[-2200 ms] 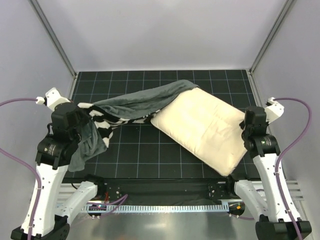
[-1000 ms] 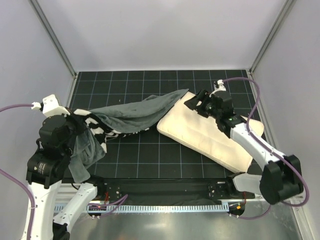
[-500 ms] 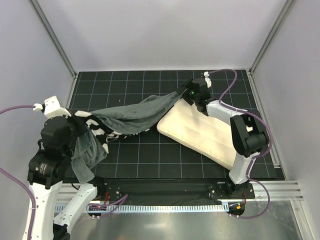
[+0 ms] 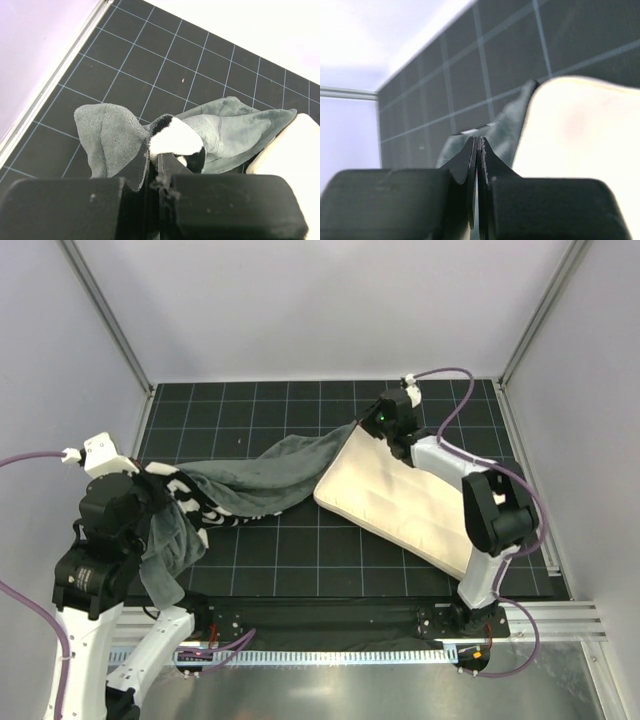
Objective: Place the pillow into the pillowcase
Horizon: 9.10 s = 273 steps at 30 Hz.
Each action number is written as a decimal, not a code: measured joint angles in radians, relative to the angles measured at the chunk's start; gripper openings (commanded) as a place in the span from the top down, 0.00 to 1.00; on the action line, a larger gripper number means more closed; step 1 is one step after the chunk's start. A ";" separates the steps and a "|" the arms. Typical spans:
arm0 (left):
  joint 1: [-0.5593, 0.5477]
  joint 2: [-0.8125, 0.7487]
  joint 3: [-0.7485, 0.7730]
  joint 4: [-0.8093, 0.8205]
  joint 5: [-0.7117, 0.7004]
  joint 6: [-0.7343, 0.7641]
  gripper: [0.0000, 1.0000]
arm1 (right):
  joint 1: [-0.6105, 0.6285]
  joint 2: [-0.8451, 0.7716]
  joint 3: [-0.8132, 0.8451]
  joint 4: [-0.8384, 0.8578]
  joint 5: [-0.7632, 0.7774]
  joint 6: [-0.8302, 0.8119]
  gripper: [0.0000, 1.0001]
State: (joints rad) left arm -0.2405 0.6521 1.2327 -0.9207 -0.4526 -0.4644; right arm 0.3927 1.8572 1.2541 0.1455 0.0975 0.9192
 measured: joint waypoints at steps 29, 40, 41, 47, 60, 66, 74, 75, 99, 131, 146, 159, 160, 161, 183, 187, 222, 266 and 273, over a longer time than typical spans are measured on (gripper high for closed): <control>0.001 -0.002 -0.049 -0.034 -0.010 -0.060 0.99 | 0.064 -0.915 -0.447 -0.641 0.077 -0.371 0.00; 0.001 -0.005 -0.075 -0.029 0.004 -0.072 1.00 | 0.044 -0.771 -0.501 -0.770 0.341 -0.313 0.00; 0.001 -0.007 -0.077 -0.027 0.004 -0.071 1.00 | 0.044 -0.748 -0.510 -0.757 0.342 -0.312 0.00; 0.001 -0.017 -0.089 -0.021 0.004 -0.061 1.00 | 0.045 -0.510 -0.451 -0.708 0.365 -0.322 0.00; 0.001 -0.017 -0.090 -0.011 0.004 -0.032 1.00 | 0.042 0.315 0.673 -0.838 0.401 -0.415 0.00; 0.001 -0.018 -0.096 -0.012 0.008 -0.027 1.00 | 0.040 0.333 0.937 -0.875 0.324 -0.479 0.00; 0.001 -0.020 -0.095 -0.013 0.039 -0.050 0.99 | 0.160 -0.229 0.269 -0.570 -0.012 -0.458 0.00; 0.001 -0.020 -0.092 -0.015 0.043 -0.052 1.00 | 0.189 -0.250 0.227 -0.531 -0.047 -0.439 0.00; 0.001 -0.085 -0.056 -0.074 0.025 -0.051 0.98 | 0.356 0.277 0.170 -0.063 0.134 0.094 0.24; 0.001 -0.127 0.258 -0.164 -0.070 -0.002 1.00 | 0.482 -0.603 -0.085 -0.031 0.314 -0.130 0.96; 0.000 -0.110 0.157 -0.154 0.127 -0.082 1.00 | 0.502 -1.258 -0.189 -0.713 0.617 -0.223 0.96; 0.001 -0.003 -0.003 -0.079 0.359 -0.113 0.59 | 0.502 -1.245 -0.164 -0.926 0.705 -0.237 0.46; 0.001 -0.003 -0.003 -0.076 0.365 -0.106 0.44 | 0.502 -1.247 -0.164 -0.933 0.706 -0.233 0.39; 0.001 -0.002 0.000 -0.075 0.369 -0.097 0.36 | 0.502 -1.250 -0.164 -0.938 0.707 -0.241 0.38; 0.001 0.202 -0.179 -0.021 0.510 -0.129 0.00 | 0.383 -0.819 -0.118 -0.941 0.550 -0.324 0.00; 0.000 0.199 -0.250 0.022 0.528 -0.163 0.00 | 0.309 -0.625 -0.125 -0.949 0.503 -0.333 0.00; -0.022 0.210 -0.406 0.235 0.498 -0.247 0.00 | -0.010 0.080 0.158 -0.418 -0.411 -0.311 0.00; -0.040 1.435 0.249 0.775 0.489 -0.525 1.00 | -0.132 -0.143 -0.137 -0.354 -0.152 -0.231 0.54; -0.068 1.341 0.108 0.887 0.407 -0.505 1.00 | -0.132 -0.108 -0.079 -0.365 -0.157 -0.237 0.96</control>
State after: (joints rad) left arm -0.3080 1.9934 1.3407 -0.0334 -0.0456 -0.9691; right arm 0.2607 1.7493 1.1755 -0.2195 -0.0593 0.6827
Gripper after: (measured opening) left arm 0.042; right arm 0.067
